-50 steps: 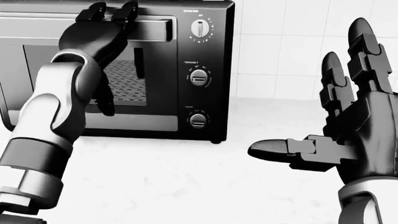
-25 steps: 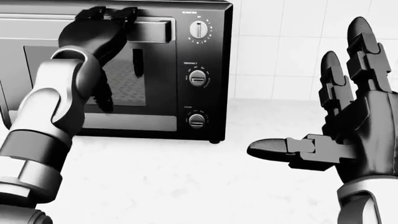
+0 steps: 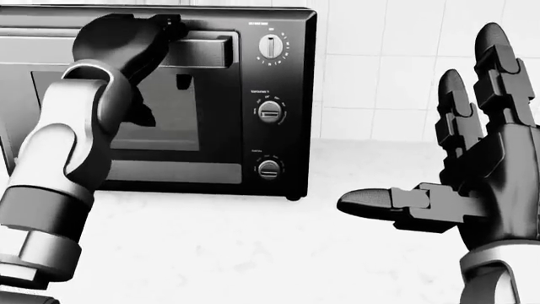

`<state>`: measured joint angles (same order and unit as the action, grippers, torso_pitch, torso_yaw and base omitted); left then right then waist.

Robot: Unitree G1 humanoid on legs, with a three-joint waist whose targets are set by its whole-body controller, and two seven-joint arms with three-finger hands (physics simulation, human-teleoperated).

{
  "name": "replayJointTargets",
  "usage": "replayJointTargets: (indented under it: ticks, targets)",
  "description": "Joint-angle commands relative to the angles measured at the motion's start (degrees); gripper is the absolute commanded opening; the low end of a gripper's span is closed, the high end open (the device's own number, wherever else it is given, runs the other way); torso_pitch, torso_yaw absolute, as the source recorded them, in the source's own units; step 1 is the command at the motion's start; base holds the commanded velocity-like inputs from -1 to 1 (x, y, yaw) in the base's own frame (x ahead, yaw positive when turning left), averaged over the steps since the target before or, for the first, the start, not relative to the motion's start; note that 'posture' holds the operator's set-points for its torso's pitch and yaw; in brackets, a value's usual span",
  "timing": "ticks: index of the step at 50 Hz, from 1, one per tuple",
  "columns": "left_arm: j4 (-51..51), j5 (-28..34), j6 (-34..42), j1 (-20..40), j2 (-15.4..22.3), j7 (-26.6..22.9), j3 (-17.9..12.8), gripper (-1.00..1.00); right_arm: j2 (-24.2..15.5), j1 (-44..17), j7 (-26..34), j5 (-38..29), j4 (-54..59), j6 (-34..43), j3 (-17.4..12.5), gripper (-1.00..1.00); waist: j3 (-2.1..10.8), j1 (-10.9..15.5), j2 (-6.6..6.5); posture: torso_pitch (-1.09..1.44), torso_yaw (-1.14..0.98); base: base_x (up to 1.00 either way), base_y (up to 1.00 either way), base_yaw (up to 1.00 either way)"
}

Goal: Open the toaster oven door.

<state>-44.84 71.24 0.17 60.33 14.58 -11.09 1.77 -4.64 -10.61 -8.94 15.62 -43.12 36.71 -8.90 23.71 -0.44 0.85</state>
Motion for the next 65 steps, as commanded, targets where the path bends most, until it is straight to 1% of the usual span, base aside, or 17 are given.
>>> replayJointTargets:
  ticks: [1, 4, 7, 16, 22, 26, 27, 33, 42, 45, 52, 57, 65]
  targets:
    - [0.4, 0.0, -0.1, 0.3, 0.2, -2.6, 0.0, 0.4, -0.3, -1.4, 0.1, 0.1, -1.2, -1.2, -0.2, 1.0, -0.52, 0.0, 0.11, -0.61, 0.0, 0.0, 0.0, 0.0]
    - [2.1, 0.2, 0.2, -0.9, 0.1, -3.7, -0.1, 0.4, -0.2, -0.9, 0.4, -0.2, -0.3, -2.5, -0.1, 1.0, -0.5, 0.0, 0.06, -0.61, 0.0, 0.0, 0.0, 0.0]
    - [4.9, 0.4, 0.6, -1.9, -0.1, -5.2, -0.2, 0.4, -0.3, -0.9, 0.4, 0.0, -0.5, -2.2, -0.3, 1.0, -0.46, 0.0, 0.04, -0.61, 0.0, 0.0, 0.0, 0.0]
    - [11.6, 0.9, 1.0, -5.3, -0.1, -8.7, -0.9, 0.29, -0.1, -0.6, 0.5, -0.2, 0.0, -3.0, -0.2, 1.0, -0.53, 0.0, 0.03, -0.61, 0.0, 0.0, 0.0, 0.0]
    - [13.9, 0.2, 1.6, -6.5, -0.1, -9.2, -1.4, 0.23, -0.1, -0.6, 0.6, -0.3, 0.2, -3.2, -0.1, 1.0, -0.54, 0.1, -0.02, -0.61, 0.0, 0.0, 0.0, 0.0]
    - [17.9, 0.1, 2.4, -8.3, -0.2, -11.2, -1.7, 0.22, -0.1, -0.5, 0.5, -0.1, -0.3, -2.7, -0.2, 1.0, -0.57, 0.2, -0.07, -0.61, 0.0, 0.0, 0.0, 0.0]
    - [18.2, 0.0, 2.3, -8.9, -0.1, -10.9, -1.8, 0.22, -0.1, -0.5, 0.5, -0.1, -0.4, -2.7, -0.3, 1.0, -0.6, 0.2, -0.07, -0.61, 0.0, 0.0, 0.0, 0.0]
    - [25.9, -0.4, 3.3, -14.1, 0.2, -12.9, -2.7, 0.18, -0.2, -0.5, 0.4, 0.0, -0.7, -2.3, -0.3, 1.0, -0.65, 0.3, -0.15, -0.61, 0.0, 0.0, 0.0, 0.0]
    - [33.8, 1.0, 3.9, -19.7, -0.5, -15.2, -3.0, 0.18, -0.1, -0.5, 0.2, -0.3, -1.2, -1.9, 0.0, 1.0, -0.74, 0.5, -0.22, -0.61, 0.0, 0.0, 0.0, 0.0]
    - [37.8, 1.5, 4.3, -22.0, -0.8, -17.2, -3.1, 0.18, 0.0, -0.4, 0.3, -0.4, -1.0, -2.0, 0.0, 1.0, -0.81, 0.6, -0.24, -0.61, 0.0, 0.0, 0.0, 0.0]
    - [42.3, 2.4, 4.2, -24.5, -1.8, -18.8, -3.1, 0.18, 0.1, -0.3, 0.5, -0.5, -0.6, -2.5, 0.0, 1.0, -1.17, 1.0, -0.12, -0.61, 0.0, 0.0, 0.0, 0.0]
    - [47.8, 2.8, 4.3, -26.4, -2.3, -21.3, -3.5, 0.18, 0.1, 0.1, 0.6, -0.5, -0.6, -2.8, 0.0, 1.0, -1.39, 1.3, -0.04, -0.61, 0.0, 0.0, 0.0, 0.0]
    - [57.3, 2.4, 4.9, -31.2, -3.3, -24.9, -4.1, 0.21, 0.2, 0.3, 0.9, -0.8, 0.7, -4.2, 0.2, 1.0, -1.66, 1.6, -0.02, -0.61, 0.0, 0.0, 0.0, 0.0]
